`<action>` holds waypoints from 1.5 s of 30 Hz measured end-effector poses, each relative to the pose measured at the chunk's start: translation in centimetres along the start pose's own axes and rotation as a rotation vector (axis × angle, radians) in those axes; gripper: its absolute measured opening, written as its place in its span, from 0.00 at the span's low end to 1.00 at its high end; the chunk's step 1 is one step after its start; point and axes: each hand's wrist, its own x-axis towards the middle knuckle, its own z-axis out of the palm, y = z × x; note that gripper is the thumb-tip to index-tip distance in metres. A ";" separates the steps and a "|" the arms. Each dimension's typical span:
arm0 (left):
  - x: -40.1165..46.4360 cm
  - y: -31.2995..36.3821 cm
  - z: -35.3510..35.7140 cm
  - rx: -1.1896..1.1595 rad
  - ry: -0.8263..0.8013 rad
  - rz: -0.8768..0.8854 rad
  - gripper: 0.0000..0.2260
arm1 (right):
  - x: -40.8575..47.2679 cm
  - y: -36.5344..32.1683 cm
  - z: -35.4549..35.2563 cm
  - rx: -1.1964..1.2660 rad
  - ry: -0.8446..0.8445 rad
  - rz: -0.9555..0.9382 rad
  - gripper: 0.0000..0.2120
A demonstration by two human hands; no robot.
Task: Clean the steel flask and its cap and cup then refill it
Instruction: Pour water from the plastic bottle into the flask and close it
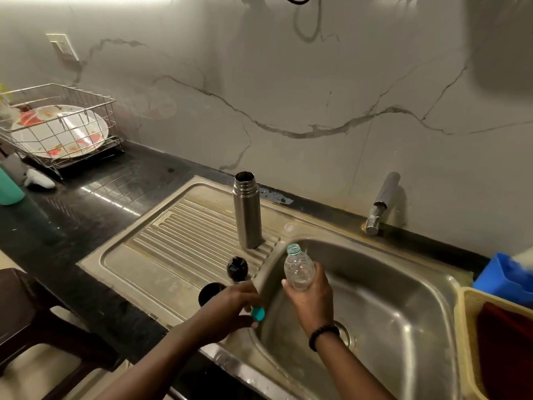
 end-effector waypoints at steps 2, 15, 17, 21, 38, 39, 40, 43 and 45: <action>-0.9 -0.6 1.2 0.141 -0.040 0.020 0.16 | -0.3 0.0 0.2 0.004 -0.011 0.000 0.25; -2.4 -2.1 2.6 0.361 -0.055 0.135 0.13 | -1.4 -0.2 0.5 0.027 -0.165 0.006 0.25; -2.1 -1.9 1.7 0.236 0.099 0.088 0.12 | -1.5 -0.2 0.3 0.033 -0.166 0.009 0.25; -0.8 -1.9 -1.1 -0.158 0.560 -0.277 0.19 | -1.4 -0.4 -0.3 0.054 -0.174 0.030 0.24; 12.7 -4.4 -9.3 -0.630 0.605 -0.453 0.44 | 1.0 -2.7 -4.9 0.094 -0.160 0.014 0.26; 13.0 -4.5 -9.1 -0.665 0.627 -0.440 0.40 | 1.3 -2.8 -5.3 0.094 -0.154 0.006 0.26; 13.2 -4.7 -8.9 -0.682 0.666 -0.422 0.36 | 1.4 -2.9 -5.8 0.099 -0.147 -0.002 0.26; 13.8 -4.4 -8.4 -0.708 0.725 -0.355 0.31 | 1.9 -3.5 -7.4 0.121 -0.150 -0.024 0.27; 14.0 -2.9 -7.9 -0.723 0.661 -0.267 0.31 | 2.2 -3.8 -8.5 0.140 -0.162 -0.028 0.28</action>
